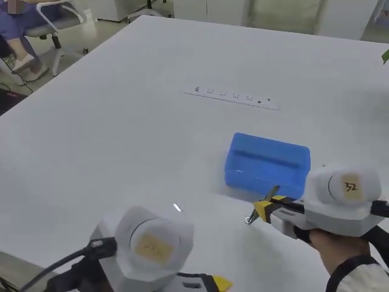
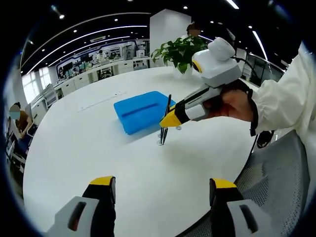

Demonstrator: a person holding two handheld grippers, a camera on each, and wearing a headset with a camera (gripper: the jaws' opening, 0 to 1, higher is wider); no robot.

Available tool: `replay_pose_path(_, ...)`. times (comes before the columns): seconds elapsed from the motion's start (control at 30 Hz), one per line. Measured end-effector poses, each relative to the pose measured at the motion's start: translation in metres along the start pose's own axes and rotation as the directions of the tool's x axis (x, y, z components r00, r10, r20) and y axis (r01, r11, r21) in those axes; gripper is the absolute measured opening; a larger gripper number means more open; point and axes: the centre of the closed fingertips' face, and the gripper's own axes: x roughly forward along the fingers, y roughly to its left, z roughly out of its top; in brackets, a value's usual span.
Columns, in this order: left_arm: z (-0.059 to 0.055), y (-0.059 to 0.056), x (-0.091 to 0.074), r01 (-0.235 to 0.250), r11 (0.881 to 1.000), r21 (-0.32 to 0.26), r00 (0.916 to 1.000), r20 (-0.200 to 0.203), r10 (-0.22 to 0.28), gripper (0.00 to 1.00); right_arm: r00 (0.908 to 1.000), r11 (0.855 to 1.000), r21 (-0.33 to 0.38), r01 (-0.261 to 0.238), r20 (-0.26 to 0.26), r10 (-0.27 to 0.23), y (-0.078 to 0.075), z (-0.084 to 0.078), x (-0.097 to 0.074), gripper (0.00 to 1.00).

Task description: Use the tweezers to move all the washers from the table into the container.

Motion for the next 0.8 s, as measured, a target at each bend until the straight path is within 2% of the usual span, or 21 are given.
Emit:
replay_pose_path(0.2,-0.001,0.001,-0.002,-0.005,1.000,0.000,1.0000,0.000,0.005,0.79,1.0000,1.000,-0.022,-0.003,-0.005,0.002,0.003,0.004,-0.001,0.02)
replay_pose_path(0.47,-0.001,0.000,-0.002,-0.006,1.000,0.001,1.0000,-0.002,0.006,0.79,0.9973,0.999,0.006,-0.031,0.066,0.031,0.005,0.034,-0.012,0.02)
replay_pose_path(0.63,0.000,-0.001,0.000,-0.004,1.000,0.001,1.0000,0.000,0.004,0.79,0.9955,1.000,-0.006,-0.021,0.092,0.022,0.000,0.050,-0.013,0.02)
replay_pose_path(0.8,-0.001,-0.001,0.000,-0.002,1.000,0.002,1.0000,-0.002,0.002,0.79,0.9912,1.000,0.012,-0.011,0.132,0.009,-0.010,0.068,-0.015,0.02)
